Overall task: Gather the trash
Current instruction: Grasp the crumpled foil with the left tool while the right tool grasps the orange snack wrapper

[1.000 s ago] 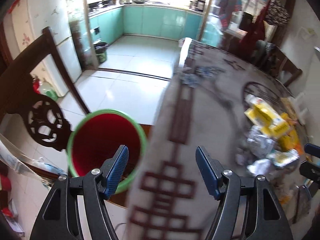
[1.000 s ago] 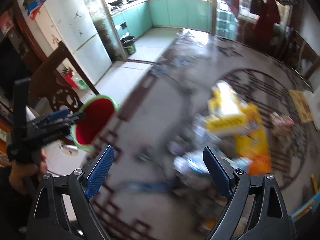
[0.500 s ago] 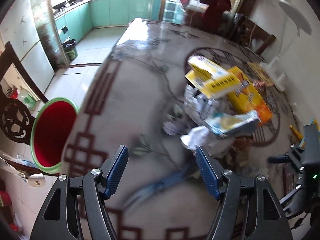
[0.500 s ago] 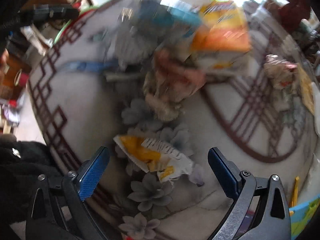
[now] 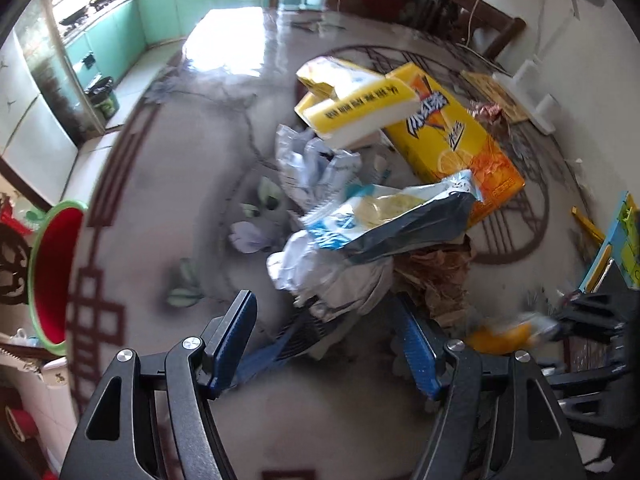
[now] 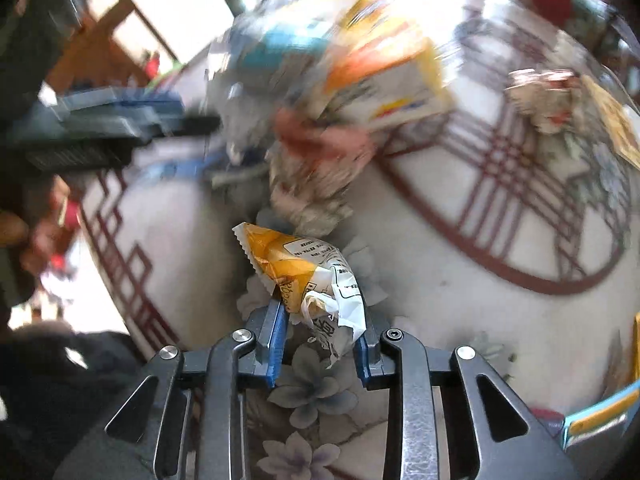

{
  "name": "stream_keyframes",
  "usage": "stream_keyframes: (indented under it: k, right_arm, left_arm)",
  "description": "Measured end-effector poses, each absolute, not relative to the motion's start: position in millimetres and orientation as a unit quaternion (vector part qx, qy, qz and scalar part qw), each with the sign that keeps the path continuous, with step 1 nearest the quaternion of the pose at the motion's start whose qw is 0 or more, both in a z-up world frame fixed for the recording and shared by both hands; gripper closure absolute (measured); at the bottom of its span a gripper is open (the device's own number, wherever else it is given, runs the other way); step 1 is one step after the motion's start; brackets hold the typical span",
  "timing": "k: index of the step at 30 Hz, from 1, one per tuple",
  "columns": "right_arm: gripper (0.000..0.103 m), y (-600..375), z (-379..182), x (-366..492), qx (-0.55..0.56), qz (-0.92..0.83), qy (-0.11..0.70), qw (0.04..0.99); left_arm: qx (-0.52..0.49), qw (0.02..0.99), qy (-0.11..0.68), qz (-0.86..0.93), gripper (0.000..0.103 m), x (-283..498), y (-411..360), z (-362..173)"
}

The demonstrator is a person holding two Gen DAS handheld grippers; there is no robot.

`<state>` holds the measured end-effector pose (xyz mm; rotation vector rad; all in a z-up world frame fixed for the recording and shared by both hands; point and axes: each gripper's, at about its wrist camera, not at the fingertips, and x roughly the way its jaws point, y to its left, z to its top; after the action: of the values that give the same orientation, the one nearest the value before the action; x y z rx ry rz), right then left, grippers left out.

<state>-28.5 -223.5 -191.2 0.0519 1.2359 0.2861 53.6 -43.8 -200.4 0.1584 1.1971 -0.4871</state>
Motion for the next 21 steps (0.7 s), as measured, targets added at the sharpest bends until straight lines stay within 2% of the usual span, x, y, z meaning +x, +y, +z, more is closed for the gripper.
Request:
stream_keyframes:
  k: [6,7,8,16,21]
  right_arm:
    - [0.076,-249,-152,-35,0.088,0.115,0.530,0.835]
    - [0.076,-251,-146,-35,0.092,0.112,0.523,0.840]
    - [0.076,-252,-136,-34,0.097,0.111,0.513,0.846]
    - [0.076,-243,-91,-1,0.108,0.132,0.452,0.876]
    - [0.076,-205,-92,29,0.082,0.168,0.452,0.872]
  left_arm:
    - [0.043,0.783,0.579,-0.224,0.036,72,-53,-223]
    - [0.040,0.785,0.577,-0.224,0.052,73,-52,-223]
    - [0.036,0.785,0.576,-0.226,0.053,73,-52,-222]
    - [0.031,0.813,0.538,-0.223,0.056,62,-30,-186]
    - [0.019,0.834,0.514,-0.199,0.056,43,-3,-159]
